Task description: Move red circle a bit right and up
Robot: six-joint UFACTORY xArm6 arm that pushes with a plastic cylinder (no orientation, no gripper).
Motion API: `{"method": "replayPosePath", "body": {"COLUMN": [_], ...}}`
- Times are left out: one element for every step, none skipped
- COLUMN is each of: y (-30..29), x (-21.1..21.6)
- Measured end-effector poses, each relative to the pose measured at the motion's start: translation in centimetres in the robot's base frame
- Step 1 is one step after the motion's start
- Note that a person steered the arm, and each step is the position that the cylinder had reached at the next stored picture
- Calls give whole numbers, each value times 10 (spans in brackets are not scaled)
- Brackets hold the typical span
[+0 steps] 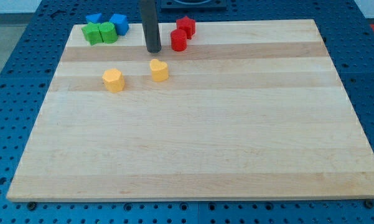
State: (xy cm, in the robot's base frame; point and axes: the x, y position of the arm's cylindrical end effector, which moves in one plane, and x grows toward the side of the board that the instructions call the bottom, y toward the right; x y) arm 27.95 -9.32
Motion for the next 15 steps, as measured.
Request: {"method": "replayPosePath", "body": {"y": [9, 27, 46, 56, 63, 63, 73, 87, 95, 101, 102, 102, 102, 102, 102], "x": [-14, -17, -17, -17, -12, -5, 0, 11, 17, 17, 11, -2, -11, -17, -18]}}
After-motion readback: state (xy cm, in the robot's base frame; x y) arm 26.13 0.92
